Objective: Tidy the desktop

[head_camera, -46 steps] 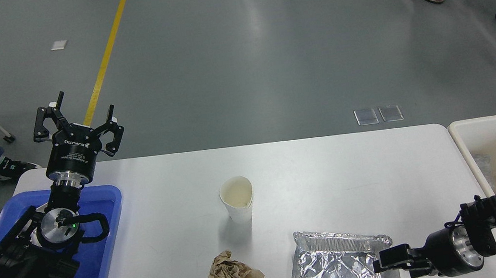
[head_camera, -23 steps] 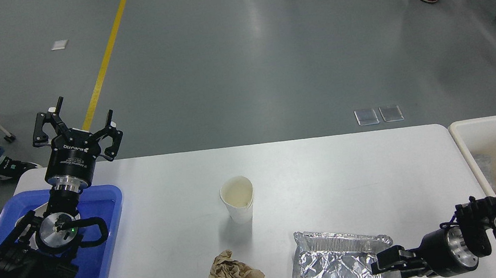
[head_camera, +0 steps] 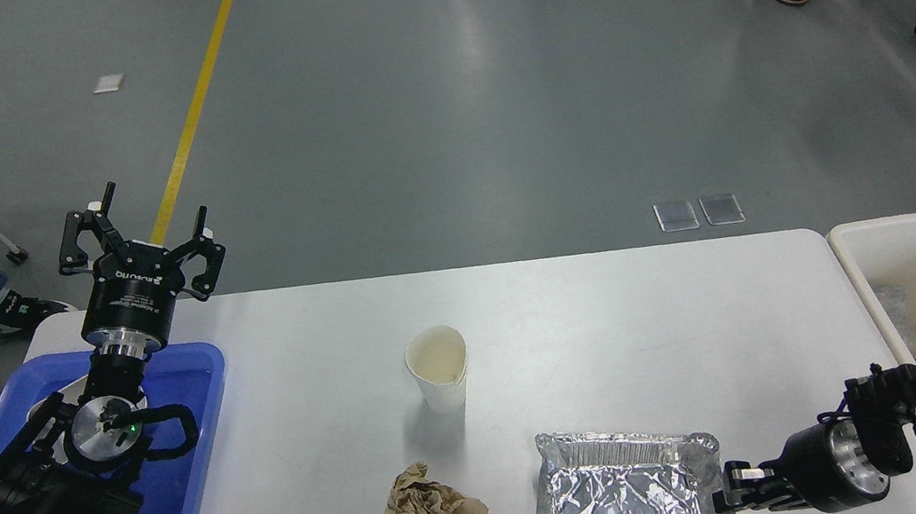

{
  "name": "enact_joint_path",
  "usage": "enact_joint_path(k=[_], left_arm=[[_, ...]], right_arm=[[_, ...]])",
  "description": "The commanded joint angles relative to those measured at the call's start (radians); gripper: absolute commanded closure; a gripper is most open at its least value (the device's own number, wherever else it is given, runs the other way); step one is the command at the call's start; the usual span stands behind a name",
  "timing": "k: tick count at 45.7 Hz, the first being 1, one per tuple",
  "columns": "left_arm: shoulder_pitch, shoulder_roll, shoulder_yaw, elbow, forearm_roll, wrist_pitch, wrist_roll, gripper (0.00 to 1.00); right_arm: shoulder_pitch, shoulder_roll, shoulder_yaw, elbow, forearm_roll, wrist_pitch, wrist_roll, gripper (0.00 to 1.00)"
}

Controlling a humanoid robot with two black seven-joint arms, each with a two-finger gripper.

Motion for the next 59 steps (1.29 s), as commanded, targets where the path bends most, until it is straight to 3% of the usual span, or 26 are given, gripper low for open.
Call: enact_joint_path(k=[1, 44, 59], left_arm=[[0.000, 0.001, 0.000, 0.000, -0.001, -0.001, 0.000, 0.03], [-0.003, 0.023, -0.005, 0.000, -0.007, -0.015, -0.002, 0.03], [-0.006, 0.117, 0.015, -0.002, 0.004, -0.027, 0.008, 0.03]], right_arm=[[-0.001, -0.001, 0.001, 0.000, 0.000, 0.000, 0.001, 1.00], [0.180, -0.047, -0.007, 0.108, 0.181, 0.000, -0.006, 1.00], [0.187, -0.054, -0.025, 0.106, 0.183, 0.000, -0.007, 1.00]])
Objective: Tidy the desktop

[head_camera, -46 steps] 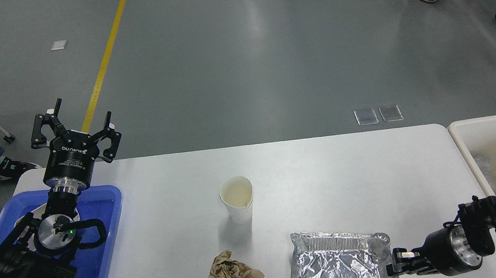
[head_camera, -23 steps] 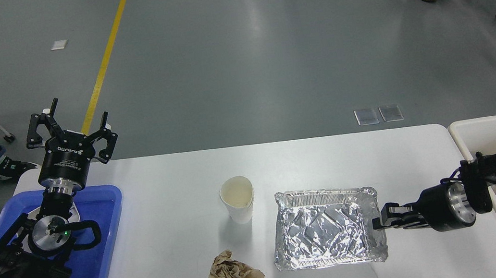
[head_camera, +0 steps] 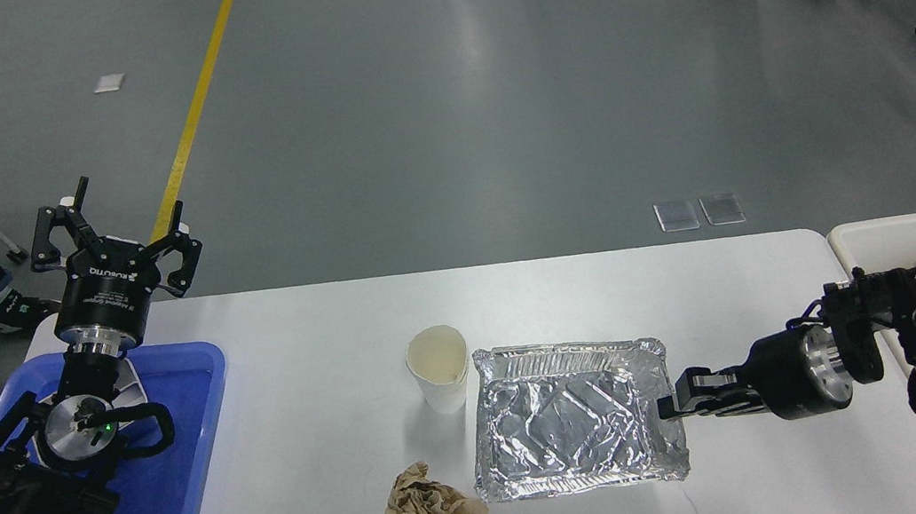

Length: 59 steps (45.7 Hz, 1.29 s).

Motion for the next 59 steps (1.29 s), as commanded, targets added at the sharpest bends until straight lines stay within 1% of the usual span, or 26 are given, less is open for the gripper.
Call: enact_joint_path(k=[1, 9, 12, 14, 20, 23, 26, 30, 32, 34, 37, 40, 43, 47, 50, 53, 54, 56, 59], left_arm=[[-0.002, 0.049, 0.011, 0.000, 0.009, -0.011, -0.010, 0.03], [-0.028, 0.056, 0.003, 0.000, 0.053, -0.014, -0.024, 0.03], [-0.034, 0.056, -0.003, 0.001, 0.055, -0.005, -0.036, 0.03], [-0.033, 0.058, -0.003, 0.001, 0.058, -0.001, -0.053, 0.03], [-0.026, 0.052, -0.006, 0.001, 0.047, 0.009, -0.141, 0.03], [-0.029, 0.047, -0.021, -0.002, 0.036, 0.019, -0.171, 0.03], [-0.029, 0.052, -0.040, -0.002, 0.029, 0.033, -0.188, 0.03], [-0.028, 0.069, -0.023, -0.009, 0.056, 0.024, -0.188, 0.03], [-0.036, 0.098, 0.000, -0.009, 0.114, 0.024, -0.177, 0.03], [-0.045, 0.168, 0.038, -0.019, 0.209, 0.022, -0.176, 0.03], [-0.077, 0.280, 0.138, -0.035, 0.341, 0.036, -0.176, 0.03], [-0.143, 0.364, 0.259, -0.038, 0.432, 0.045, -0.174, 0.03], [-0.218, 0.453, 0.388, -0.046, 0.457, 0.038, -0.153, 0.03], [-0.276, 0.633, 0.537, -0.098, 0.460, 0.027, -0.115, 0.03], [-0.301, 0.749, 0.606, -0.132, 0.461, 0.018, -0.099, 0.03], [-0.319, 0.831, 0.649, -0.132, 0.469, -0.011, -0.063, 0.03], [-0.325, 0.854, 0.658, -0.134, 0.471, -0.030, -0.041, 0.03], [-0.341, 0.903, 0.661, -0.138, 0.483, -0.083, 0.016, 0.03], [-0.374, 0.981, 0.666, -0.143, 0.518, -0.157, 0.124, 0.03]], right_arm=[[0.002, -0.002, -0.002, -0.001, 0.000, 0.000, 0.000, 1.00], [0.002, -0.008, -0.008, -0.003, 0.000, 0.000, 0.000, 1.00], [0.002, -0.011, -0.008, -0.004, 0.000, 0.000, 0.000, 1.00], [0.002, -0.013, -0.008, -0.006, 0.000, 0.000, 0.000, 1.00], [-0.003, -0.016, -0.010, -0.006, -0.001, 0.000, 0.000, 1.00], [-0.003, -0.014, -0.010, -0.006, -0.003, 0.000, 0.000, 1.00], [-0.004, -0.014, -0.008, -0.003, -0.005, 0.000, -0.002, 1.00], [-0.003, -0.014, -0.008, -0.003, -0.005, 0.000, -0.008, 1.00], [0.000, -0.014, -0.006, -0.001, -0.005, 0.000, -0.008, 1.00], [0.002, -0.014, -0.005, -0.001, -0.005, 0.000, -0.008, 1.00], [0.005, -0.014, -0.002, 0.000, -0.005, 0.000, -0.008, 1.00], [0.019, -0.013, 0.000, -0.001, -0.005, 0.000, -0.008, 1.00], [0.035, -0.010, 0.000, -0.001, -0.005, 0.000, -0.008, 1.00], [0.052, -0.004, 0.000, -0.001, -0.001, 0.000, -0.008, 1.00], [0.069, -0.004, 0.001, -0.001, -0.001, 0.000, -0.008, 1.00], [0.078, -0.004, 0.004, -0.003, 0.002, 0.000, -0.008, 1.00], [0.080, -0.002, 0.006, -0.003, 0.002, 0.000, -0.008, 1.00], [0.081, -0.001, 0.006, -0.003, 0.002, 0.000, -0.008, 1.00], [0.081, 0.007, 0.006, -0.003, 0.002, 0.000, -0.008, 1.00]])
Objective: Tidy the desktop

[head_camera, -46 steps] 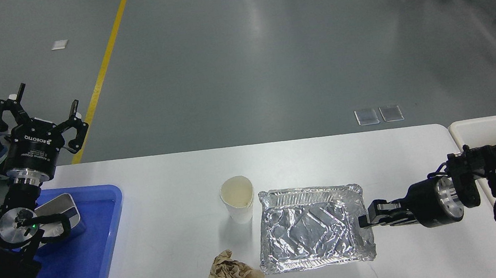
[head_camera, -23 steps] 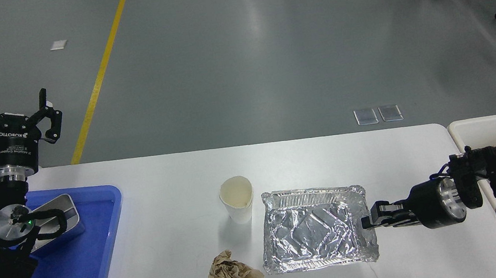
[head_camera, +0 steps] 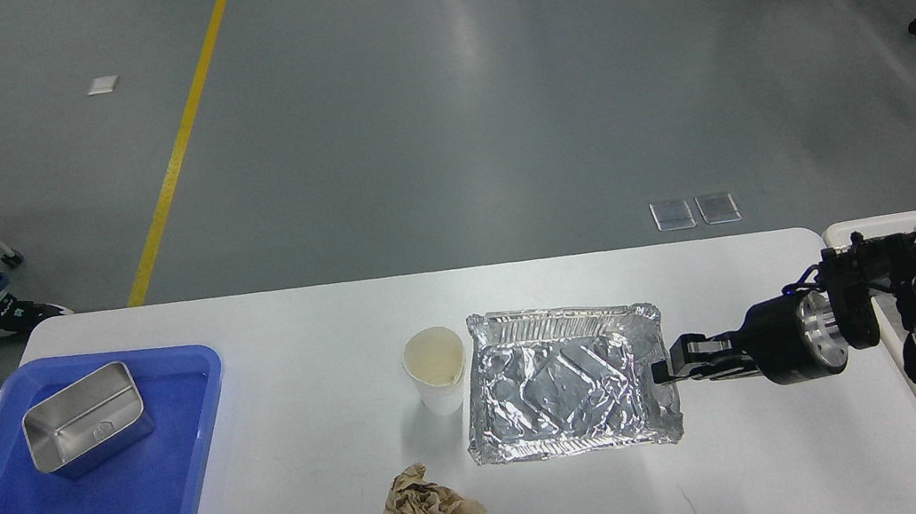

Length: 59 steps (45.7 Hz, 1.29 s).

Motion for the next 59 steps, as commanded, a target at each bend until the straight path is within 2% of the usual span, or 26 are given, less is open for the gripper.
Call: enact_joint_path(k=[1, 2, 3, 6, 9, 11, 13, 15, 22, 26, 31, 34, 59], left_arm=[[-0.058, 0.149, 0.019, -0.015, 0.061, -0.128, 0.177, 0.03], [-0.067, 0.170, 0.019, -0.024, 0.081, -0.142, 0.197, 0.03], [-0.090, 0.208, 0.019, -0.027, 0.131, -0.166, 0.235, 0.03], [-0.137, 0.271, 0.019, -0.027, 0.202, -0.200, 0.249, 0.03], [-0.179, 0.333, 0.019, -0.025, 0.257, -0.273, 0.255, 0.03], [-0.200, 0.359, 0.018, -0.025, 0.277, -0.273, 0.266, 0.03], [-0.226, 0.382, 0.013, -0.027, 0.292, -0.273, 0.292, 0.03], [-0.265, 0.393, 0.010, -0.027, 0.309, -0.273, 0.338, 0.03], [-0.375, 0.356, 0.008, -0.038, 0.362, -0.273, 0.516, 0.03], [-0.410, 0.290, 0.010, -0.038, 0.363, -0.273, 0.577, 0.03], [-0.426, 0.201, 0.011, -0.038, 0.363, -0.273, 0.633, 0.02], [-0.427, 0.134, 0.014, -0.038, 0.372, -0.273, 0.650, 0.02], [-0.446, -0.383, 0.022, -0.038, 0.431, -0.273, 0.648, 0.02]], right_arm=[[0.002, 0.012, 0.001, 0.000, 0.001, 0.000, 0.000, 1.00], [0.002, 0.015, 0.001, 0.000, 0.001, 0.000, 0.000, 1.00], [0.004, 0.018, 0.004, -0.002, 0.001, 0.000, 0.000, 1.00], [0.004, 0.025, 0.006, -0.005, -0.001, 0.000, 0.002, 1.00], [0.004, 0.029, 0.007, -0.005, 0.001, 0.000, 0.002, 1.00], [0.005, 0.030, 0.010, -0.005, 0.001, 0.000, 0.002, 1.00], [0.008, 0.030, 0.017, -0.005, 0.001, 0.000, 0.002, 1.00], [0.010, 0.030, 0.021, -0.005, 0.001, 0.000, 0.002, 1.00], [0.016, 0.049, 0.032, -0.003, 0.001, 0.000, 0.000, 1.00], [0.017, 0.053, 0.033, -0.002, 0.001, 0.000, 0.000, 1.00], [0.022, 0.049, 0.035, 0.001, 0.001, 0.000, 0.000, 1.00], [0.022, 0.045, 0.035, 0.001, 0.001, 0.000, 0.000, 1.00], [0.016, 0.044, 0.041, 0.001, 0.001, 0.000, 0.000, 1.00]])
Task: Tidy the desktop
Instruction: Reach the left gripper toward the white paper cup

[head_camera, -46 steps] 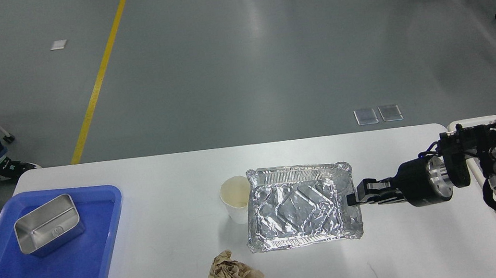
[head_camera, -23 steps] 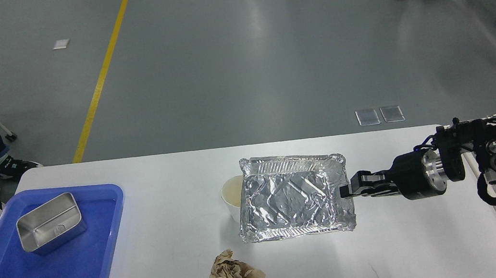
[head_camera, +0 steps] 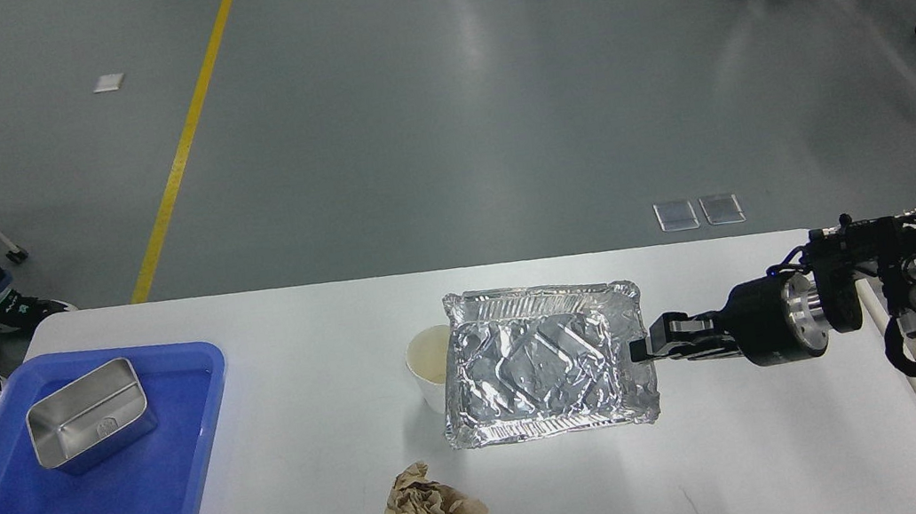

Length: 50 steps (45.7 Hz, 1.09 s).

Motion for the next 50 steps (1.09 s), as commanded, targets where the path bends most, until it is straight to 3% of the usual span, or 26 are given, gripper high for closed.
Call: enact_joint_path(k=[1, 9, 21, 50], left_arm=[[0.007, -0.101, 0.004, 0.000, 0.000, 0.000, 0.005, 0.02], [0.027, -0.201, 0.056, -0.003, 0.000, 0.000, 0.040, 0.02], [0.157, -0.263, 0.109, -0.003, 0.006, 0.000, 0.043, 0.02], [0.283, -0.503, 0.115, 0.012, 0.011, 0.000, 0.043, 0.02]], right_arm=[[0.000, 0.001, 0.001, -0.003, -0.001, 0.000, 0.000, 1.00], [0.000, 0.001, 0.001, -0.009, -0.003, 0.000, 0.000, 1.00], [0.008, 0.008, 0.001, -0.048, -0.006, 0.000, 0.000, 1.00], [0.013, -0.024, 0.019, -0.067, -0.009, 0.000, 0.000, 1.00]])
